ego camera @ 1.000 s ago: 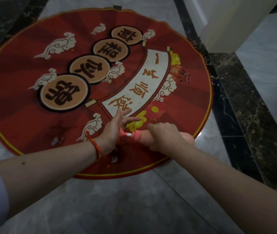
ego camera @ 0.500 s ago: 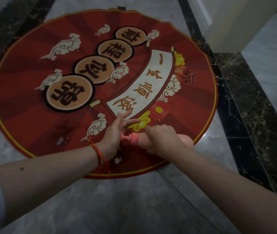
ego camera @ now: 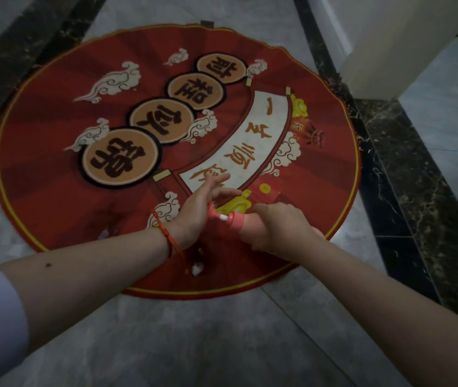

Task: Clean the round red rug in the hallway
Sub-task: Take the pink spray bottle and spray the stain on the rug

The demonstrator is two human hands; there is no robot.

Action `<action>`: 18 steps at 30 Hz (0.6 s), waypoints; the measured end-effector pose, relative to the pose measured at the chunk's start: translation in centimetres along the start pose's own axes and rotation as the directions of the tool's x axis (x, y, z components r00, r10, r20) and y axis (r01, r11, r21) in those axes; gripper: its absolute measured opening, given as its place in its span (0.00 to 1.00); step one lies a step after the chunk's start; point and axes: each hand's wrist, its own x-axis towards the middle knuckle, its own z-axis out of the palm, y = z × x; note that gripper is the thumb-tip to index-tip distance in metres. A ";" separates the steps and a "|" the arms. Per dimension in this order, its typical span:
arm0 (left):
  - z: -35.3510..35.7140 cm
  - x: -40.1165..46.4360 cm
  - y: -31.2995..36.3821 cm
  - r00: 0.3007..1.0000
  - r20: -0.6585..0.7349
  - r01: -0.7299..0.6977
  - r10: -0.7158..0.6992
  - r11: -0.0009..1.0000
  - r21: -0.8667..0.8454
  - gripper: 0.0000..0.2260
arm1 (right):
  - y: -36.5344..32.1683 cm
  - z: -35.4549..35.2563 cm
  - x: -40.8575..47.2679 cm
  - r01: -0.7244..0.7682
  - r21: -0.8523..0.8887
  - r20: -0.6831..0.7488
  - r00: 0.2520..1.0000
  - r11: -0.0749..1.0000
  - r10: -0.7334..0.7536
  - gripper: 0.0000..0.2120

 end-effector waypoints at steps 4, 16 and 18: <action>-0.4 0.4 1.3 0.999 0.039 -0.037 0.032 0.991 0.131 0.24 | 0.4 -0.5 0.1 -0.015 0.112 -0.010 1.000 0.994 0.016 0.29; -1.5 0.1 2.4 0.996 0.078 -0.054 0.036 0.971 0.234 0.26 | 0.8 -0.9 0.0 0.018 0.213 -0.002 1.000 0.977 -0.018 0.29; -2.0 0.3 2.2 0.997 0.078 -0.032 0.016 0.978 0.206 0.26 | 0.2 -0.7 0.0 0.030 0.169 0.018 0.999 0.985 -0.034 0.28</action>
